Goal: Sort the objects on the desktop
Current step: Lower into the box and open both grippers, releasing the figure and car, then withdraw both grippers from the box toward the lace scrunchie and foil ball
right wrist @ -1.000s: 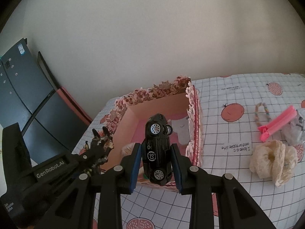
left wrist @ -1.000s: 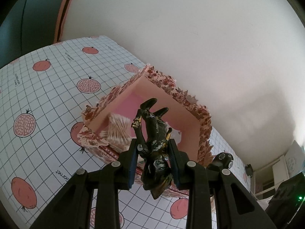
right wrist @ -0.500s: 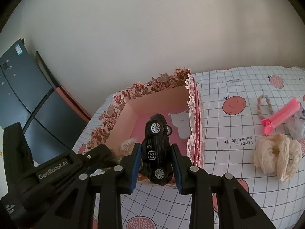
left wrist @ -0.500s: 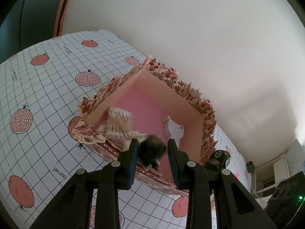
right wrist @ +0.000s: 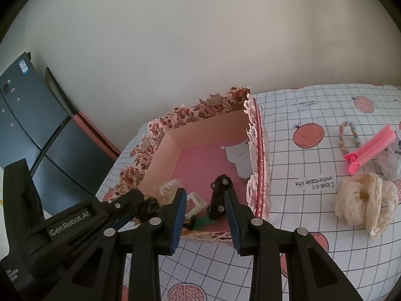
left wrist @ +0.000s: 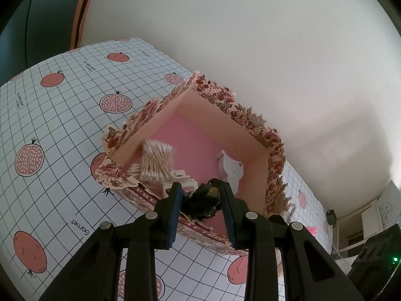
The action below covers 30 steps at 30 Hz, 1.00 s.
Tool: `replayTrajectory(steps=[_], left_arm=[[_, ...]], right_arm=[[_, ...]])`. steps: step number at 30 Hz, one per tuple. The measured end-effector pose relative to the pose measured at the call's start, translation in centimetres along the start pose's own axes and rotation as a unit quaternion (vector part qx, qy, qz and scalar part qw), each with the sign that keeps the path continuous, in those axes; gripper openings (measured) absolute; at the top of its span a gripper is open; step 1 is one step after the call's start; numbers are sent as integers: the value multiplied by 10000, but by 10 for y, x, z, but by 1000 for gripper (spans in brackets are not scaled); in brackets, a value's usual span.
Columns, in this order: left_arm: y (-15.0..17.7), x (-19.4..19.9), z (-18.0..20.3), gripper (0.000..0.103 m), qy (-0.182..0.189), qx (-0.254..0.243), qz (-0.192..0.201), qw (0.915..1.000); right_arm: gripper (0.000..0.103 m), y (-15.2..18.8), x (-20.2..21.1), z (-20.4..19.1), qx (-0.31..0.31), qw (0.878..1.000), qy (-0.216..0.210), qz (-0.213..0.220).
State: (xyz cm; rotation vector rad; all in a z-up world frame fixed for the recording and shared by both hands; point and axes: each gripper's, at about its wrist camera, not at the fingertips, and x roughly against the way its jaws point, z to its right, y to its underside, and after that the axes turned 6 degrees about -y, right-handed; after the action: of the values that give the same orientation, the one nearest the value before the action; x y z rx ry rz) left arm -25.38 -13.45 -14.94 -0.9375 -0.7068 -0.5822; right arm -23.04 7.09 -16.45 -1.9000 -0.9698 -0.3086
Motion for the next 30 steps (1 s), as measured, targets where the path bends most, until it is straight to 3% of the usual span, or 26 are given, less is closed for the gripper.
replayTrajectory(steps=[10, 24, 30], left_arm=[[2, 4, 12, 39, -83, -181, -9, 9998], [11, 17, 47, 46, -255, -716, 141, 9970], [17, 26, 69, 57, -346, -1071, 359, 9930]], right_arm=[[35, -3, 10, 0, -7, 10000, -66, 33], [35, -21, 54, 20, 1, 9995, 33, 300], [35, -30, 77, 37, -15, 9990, 161, 415]])
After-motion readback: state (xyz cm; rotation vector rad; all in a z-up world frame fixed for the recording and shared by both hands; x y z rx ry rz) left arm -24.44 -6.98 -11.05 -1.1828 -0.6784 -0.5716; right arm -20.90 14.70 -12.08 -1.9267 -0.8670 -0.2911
